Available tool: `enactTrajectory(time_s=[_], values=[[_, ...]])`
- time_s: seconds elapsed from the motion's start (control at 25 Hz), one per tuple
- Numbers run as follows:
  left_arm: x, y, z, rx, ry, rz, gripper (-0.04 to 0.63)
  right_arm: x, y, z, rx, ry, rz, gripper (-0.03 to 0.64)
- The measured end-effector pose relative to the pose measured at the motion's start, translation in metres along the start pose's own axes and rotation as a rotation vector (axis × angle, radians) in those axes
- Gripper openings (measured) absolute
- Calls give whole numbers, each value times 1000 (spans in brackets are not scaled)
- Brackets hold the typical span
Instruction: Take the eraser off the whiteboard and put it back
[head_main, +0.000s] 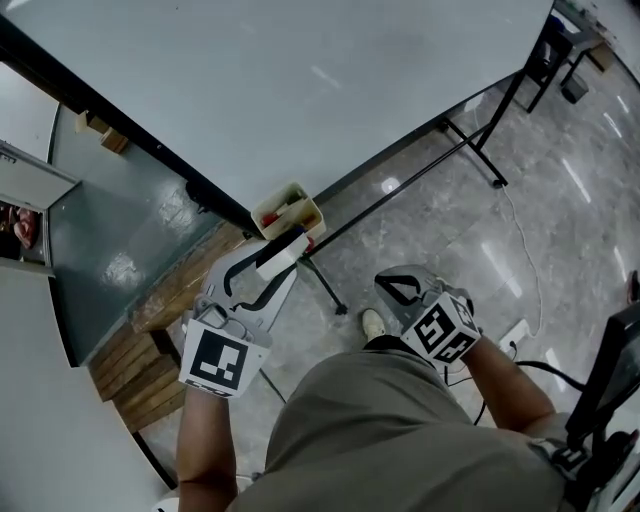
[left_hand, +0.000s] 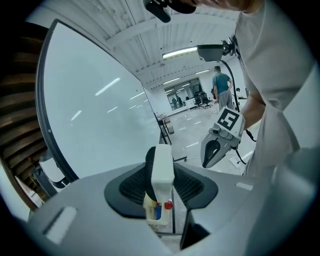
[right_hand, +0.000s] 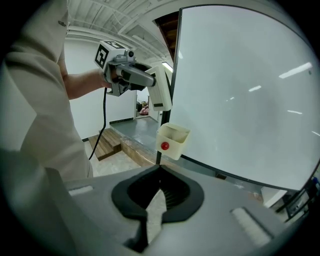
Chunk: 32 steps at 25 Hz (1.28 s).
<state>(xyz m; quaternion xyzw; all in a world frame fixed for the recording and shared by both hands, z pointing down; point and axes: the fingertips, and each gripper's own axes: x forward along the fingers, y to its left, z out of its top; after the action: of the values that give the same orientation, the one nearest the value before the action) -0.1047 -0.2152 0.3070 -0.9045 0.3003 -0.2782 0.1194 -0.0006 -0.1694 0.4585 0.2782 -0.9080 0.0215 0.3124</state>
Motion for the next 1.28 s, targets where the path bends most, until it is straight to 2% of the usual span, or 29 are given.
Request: enactTrajectory(time_s=[0.2, 0.84, 1.28], values=[[24, 7, -21, 13, 36, -3, 158, 2, -17, -5, 8, 2, 11, 2], [81, 18, -77, -36, 131, -7, 158, 23, -54, -23, 8, 35, 60, 2], [109, 20, -96, -47, 186, -22, 158, 31, -69, -33, 30, 47, 93, 2]])
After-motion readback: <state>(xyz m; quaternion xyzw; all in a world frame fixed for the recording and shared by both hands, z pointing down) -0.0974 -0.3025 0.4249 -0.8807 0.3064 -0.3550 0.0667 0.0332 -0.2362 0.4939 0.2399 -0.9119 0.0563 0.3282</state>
